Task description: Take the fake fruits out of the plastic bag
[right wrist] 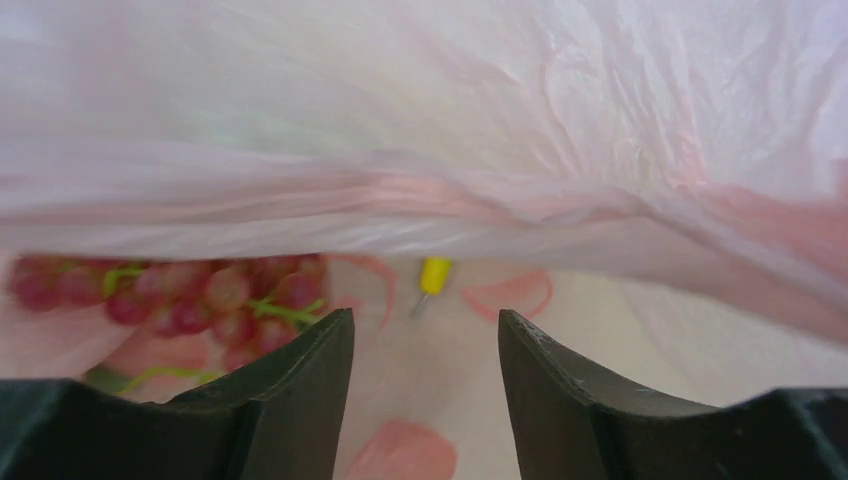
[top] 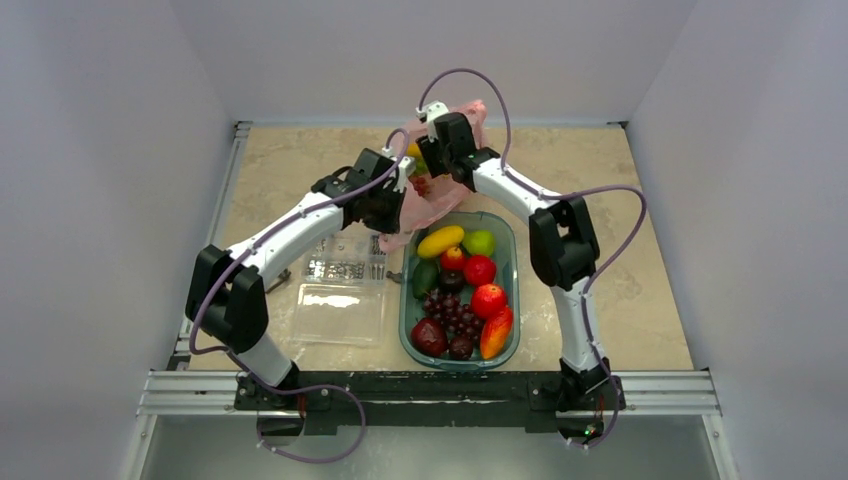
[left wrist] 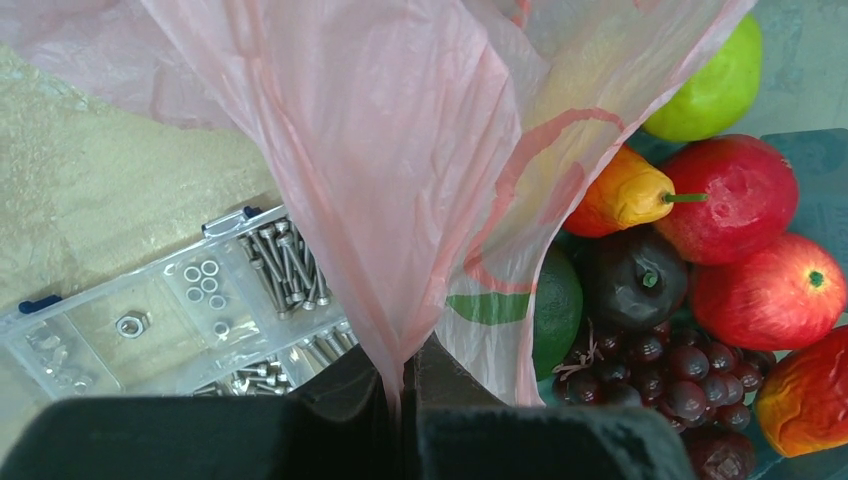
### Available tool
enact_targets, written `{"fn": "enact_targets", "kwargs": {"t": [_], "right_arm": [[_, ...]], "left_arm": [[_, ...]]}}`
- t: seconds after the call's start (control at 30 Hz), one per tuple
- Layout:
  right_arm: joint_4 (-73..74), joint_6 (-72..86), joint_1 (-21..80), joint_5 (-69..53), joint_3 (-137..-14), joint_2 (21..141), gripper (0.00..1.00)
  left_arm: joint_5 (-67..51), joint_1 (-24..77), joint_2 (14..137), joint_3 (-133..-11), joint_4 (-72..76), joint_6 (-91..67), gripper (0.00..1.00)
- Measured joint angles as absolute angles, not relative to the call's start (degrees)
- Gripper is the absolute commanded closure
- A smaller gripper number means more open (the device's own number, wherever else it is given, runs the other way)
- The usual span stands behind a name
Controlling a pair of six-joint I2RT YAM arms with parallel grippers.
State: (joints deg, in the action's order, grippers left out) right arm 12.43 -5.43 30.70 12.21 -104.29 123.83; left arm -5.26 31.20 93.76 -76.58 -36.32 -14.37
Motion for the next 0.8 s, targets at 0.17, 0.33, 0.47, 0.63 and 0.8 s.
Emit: {"fn": "enact_targets", "kwargs": {"t": [0.17, 0.33, 0.47, 0.63, 0.8], "right_arm": [[11.84, -9.06, 28.40, 12.19, -109.27, 130.58, 0.34], [10.83, -10.85, 27.14, 10.87, -112.22, 135.13, 0.26], [9.80, -11.66, 26.87, 8.93, -113.21, 136.84, 0.22], [8.51, -11.68, 26.89, 7.42, -116.46, 139.04, 0.24], [7.62, -11.73, 26.94, 7.38, -122.50, 144.09, 0.30]], "left_arm": [[-4.23, 31.27, 93.78, -76.44, -36.27, -14.37, 1.00], [-4.27, 31.27, 93.97, -76.36, -36.16, -14.39, 1.00], [-4.67, 31.27, 94.52, -76.36, -36.10, -14.41, 1.00], [-5.76, 31.27, 95.31, -76.36, -36.07, -14.52, 1.00], [-6.59, 31.27, 95.35, -76.36, -35.83, -15.00, 1.00]]}}
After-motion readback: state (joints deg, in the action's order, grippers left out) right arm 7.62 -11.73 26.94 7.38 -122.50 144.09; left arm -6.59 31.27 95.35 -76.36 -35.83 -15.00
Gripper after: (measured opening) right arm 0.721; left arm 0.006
